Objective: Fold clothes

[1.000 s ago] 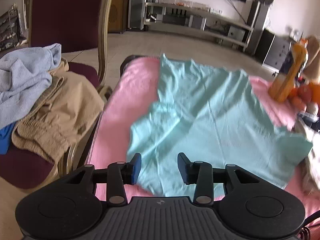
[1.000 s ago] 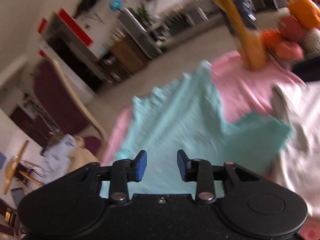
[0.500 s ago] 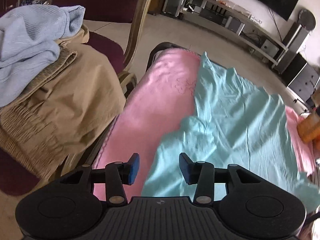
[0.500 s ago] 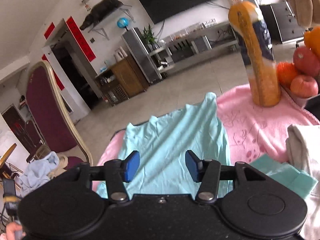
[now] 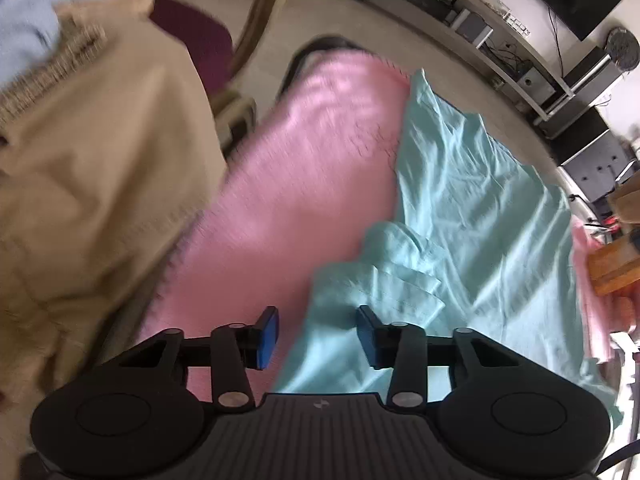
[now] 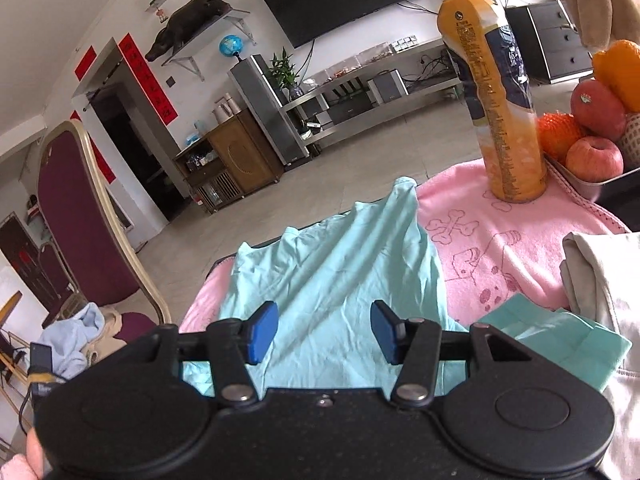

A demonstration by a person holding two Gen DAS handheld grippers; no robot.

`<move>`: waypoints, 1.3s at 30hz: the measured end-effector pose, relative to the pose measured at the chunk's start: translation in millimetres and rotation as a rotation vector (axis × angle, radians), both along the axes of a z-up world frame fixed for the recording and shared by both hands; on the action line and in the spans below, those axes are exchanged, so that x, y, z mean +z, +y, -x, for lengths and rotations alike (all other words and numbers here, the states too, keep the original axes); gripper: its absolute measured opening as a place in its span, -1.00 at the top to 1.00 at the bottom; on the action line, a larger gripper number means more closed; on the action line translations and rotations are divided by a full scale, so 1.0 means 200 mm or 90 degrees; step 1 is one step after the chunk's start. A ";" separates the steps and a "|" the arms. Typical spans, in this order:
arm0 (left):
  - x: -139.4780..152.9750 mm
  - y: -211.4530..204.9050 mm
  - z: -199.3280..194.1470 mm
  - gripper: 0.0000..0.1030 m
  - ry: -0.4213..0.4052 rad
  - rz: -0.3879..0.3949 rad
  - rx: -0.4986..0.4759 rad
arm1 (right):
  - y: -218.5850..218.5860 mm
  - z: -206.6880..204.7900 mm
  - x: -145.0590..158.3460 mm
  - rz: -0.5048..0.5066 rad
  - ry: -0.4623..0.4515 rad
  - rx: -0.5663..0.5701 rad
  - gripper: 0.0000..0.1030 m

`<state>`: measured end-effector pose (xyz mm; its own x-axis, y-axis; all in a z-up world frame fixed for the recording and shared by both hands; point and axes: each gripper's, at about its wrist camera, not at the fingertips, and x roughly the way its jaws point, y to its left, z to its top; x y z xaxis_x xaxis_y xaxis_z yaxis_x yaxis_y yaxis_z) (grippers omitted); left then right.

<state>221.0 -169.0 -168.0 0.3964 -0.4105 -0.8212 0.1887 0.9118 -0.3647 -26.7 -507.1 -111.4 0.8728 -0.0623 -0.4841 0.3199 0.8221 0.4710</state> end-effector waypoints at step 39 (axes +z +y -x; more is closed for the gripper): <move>0.26 0.03 0.46 0.81 -0.194 -0.271 0.072 | -0.13 0.32 0.21 -0.043 0.014 -0.007 -0.17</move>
<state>128.9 -162.2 -116.3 0.6649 -0.0071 -0.7469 0.1207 0.9878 0.0981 -89.9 -532.3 -69.8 0.8617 -0.0376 -0.5060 0.3389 0.7849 0.5187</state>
